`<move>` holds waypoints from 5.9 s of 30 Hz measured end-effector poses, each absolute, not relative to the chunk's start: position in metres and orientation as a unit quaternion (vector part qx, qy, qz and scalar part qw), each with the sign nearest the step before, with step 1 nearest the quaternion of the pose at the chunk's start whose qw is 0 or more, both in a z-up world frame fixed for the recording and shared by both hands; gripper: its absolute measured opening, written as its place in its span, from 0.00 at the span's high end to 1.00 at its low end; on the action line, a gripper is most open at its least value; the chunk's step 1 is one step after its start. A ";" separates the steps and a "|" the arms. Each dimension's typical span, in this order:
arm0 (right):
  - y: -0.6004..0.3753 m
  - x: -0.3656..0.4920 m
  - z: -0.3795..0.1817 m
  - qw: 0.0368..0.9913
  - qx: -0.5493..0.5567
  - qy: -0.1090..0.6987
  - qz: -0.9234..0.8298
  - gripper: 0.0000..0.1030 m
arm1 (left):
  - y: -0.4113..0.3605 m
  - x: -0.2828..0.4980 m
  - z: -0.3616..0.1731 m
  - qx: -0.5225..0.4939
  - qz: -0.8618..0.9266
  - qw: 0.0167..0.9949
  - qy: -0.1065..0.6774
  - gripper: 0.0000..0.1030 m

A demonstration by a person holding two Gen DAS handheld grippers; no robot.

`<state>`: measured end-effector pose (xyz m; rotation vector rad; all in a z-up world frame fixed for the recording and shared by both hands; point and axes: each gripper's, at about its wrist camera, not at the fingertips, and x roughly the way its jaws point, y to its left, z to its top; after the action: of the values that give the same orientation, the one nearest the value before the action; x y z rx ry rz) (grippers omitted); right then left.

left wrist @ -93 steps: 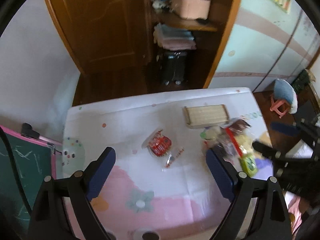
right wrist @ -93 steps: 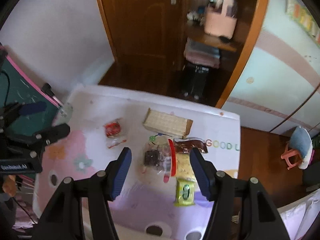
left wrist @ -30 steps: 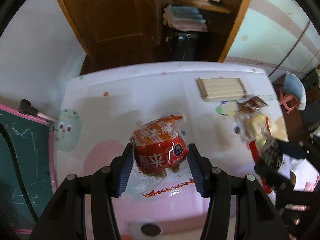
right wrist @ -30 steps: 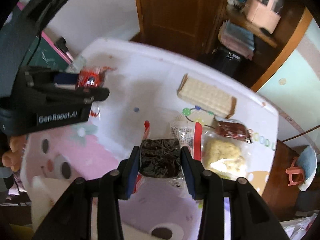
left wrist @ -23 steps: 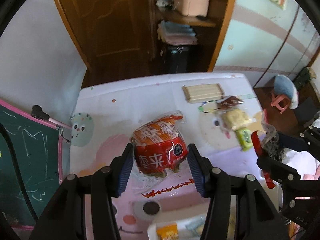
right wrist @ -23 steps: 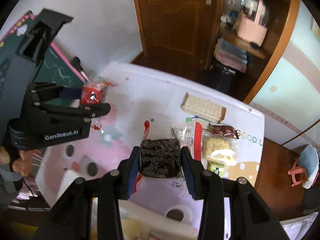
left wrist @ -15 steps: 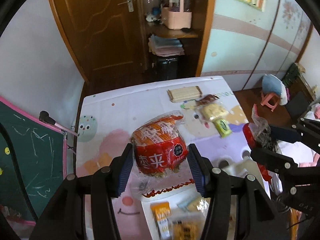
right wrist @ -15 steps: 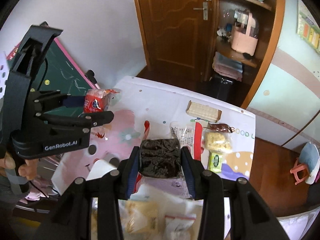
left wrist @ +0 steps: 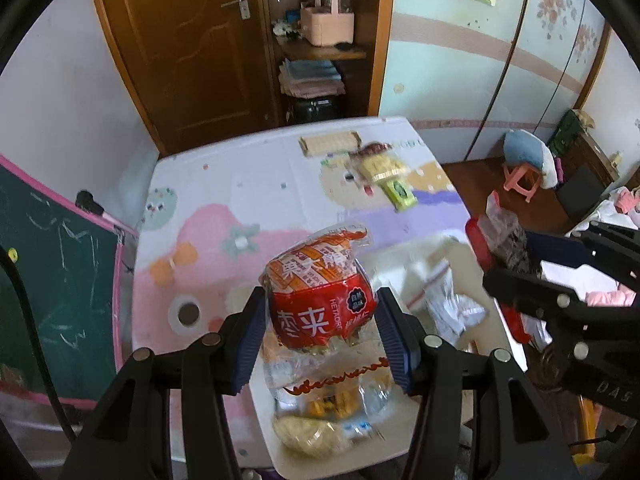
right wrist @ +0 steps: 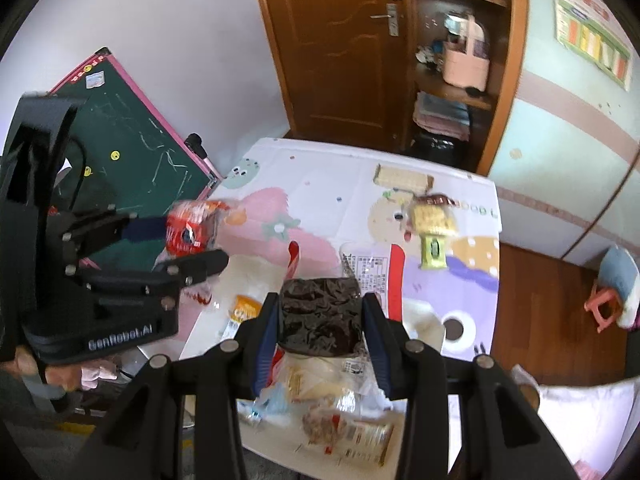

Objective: Organize snacks
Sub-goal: 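Carry both packs over the tray and open both grippers to drop them, then move both open grippers toward the wafer bar and remaining snacks, then grasp the beige wafer bar with the left gripper while the right grasps the yellow puffed-snack bag, then carry both snacks over the white tray and open both grippers to release them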

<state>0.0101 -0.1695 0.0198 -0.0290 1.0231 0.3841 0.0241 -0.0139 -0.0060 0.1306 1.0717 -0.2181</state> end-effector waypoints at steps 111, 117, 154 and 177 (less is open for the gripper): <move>-0.268 0.281 -0.036 0.828 0.055 0.554 0.066 0.15 | -0.109 0.374 -0.060 0.283 -0.227 0.767 0.529 0.07; -0.263 0.311 -0.128 0.788 0.089 0.606 0.066 0.12 | -0.126 0.403 -0.153 0.345 -0.254 0.712 0.557 0.07; -0.209 0.324 -0.215 0.767 0.008 0.638 0.071 0.18 | -0.159 0.446 -0.244 0.269 -0.316 0.688 0.595 0.45; -0.214 0.261 -0.100 0.809 0.046 0.574 0.117 0.22 | -0.086 0.344 -0.085 0.235 -0.237 0.761 0.556 0.45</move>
<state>0.2614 -0.2138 -0.1004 0.0984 1.2276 0.2494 0.3436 -0.0857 -0.0853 0.5105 1.2096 -0.5167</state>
